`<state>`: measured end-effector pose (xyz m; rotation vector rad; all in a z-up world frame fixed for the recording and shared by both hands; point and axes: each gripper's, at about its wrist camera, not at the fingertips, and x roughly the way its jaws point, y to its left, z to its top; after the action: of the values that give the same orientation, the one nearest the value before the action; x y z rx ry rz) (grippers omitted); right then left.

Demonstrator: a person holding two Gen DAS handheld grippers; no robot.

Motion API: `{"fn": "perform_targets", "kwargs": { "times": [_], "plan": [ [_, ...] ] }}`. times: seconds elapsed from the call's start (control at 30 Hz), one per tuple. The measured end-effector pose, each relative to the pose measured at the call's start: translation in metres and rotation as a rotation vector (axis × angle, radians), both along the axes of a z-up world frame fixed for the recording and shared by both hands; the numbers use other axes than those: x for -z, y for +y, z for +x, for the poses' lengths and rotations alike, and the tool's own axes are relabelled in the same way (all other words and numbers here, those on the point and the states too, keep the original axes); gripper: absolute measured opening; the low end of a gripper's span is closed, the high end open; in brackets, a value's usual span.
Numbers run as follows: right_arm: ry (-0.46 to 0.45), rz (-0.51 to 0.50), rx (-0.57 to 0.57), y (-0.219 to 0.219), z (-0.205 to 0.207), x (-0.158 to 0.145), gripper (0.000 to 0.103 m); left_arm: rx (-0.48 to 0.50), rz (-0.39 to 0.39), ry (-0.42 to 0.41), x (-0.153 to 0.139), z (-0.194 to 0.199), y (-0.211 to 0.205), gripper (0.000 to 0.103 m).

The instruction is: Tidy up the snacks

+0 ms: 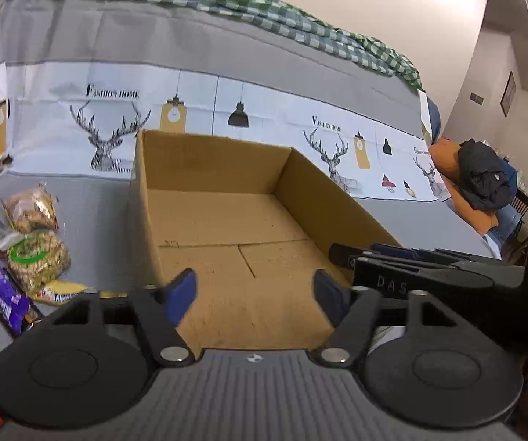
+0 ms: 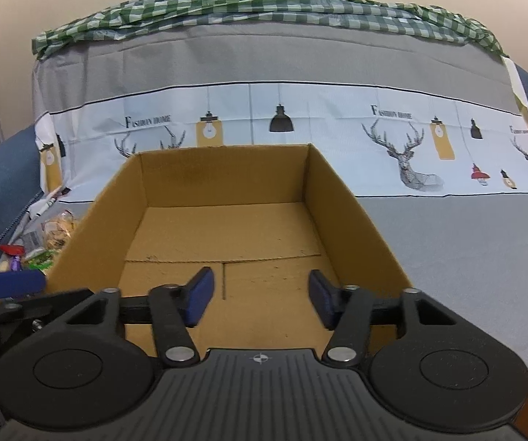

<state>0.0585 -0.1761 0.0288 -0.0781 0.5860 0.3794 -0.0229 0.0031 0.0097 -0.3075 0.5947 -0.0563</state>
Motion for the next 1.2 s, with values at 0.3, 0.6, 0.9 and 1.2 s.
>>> {"fn": "perform_targets", "kwargs": {
  "times": [0.3, 0.6, 0.9, 1.2],
  "plan": [
    [-0.033, 0.082, -0.073, 0.028, -0.021, -0.009, 0.044, -0.025, -0.154, 0.018, -0.029, -0.012, 0.069, 0.057],
    [0.012, 0.178, -0.234, 0.076, -0.050, -0.021, 0.044, -0.124, -0.119, 0.018, -0.028, -0.034, 0.169, 0.054],
    [0.154, 0.244, -0.450, 0.150, -0.084, -0.011, 0.045, -0.322, -0.229, 0.040, 0.007, -0.051, 0.226, 0.054],
    [0.388, 0.028, -0.386, 0.207, -0.077, 0.055, 0.076, -0.478, -0.124, 0.128, 0.034, -0.049, 0.240, 0.057]
  ]
}}
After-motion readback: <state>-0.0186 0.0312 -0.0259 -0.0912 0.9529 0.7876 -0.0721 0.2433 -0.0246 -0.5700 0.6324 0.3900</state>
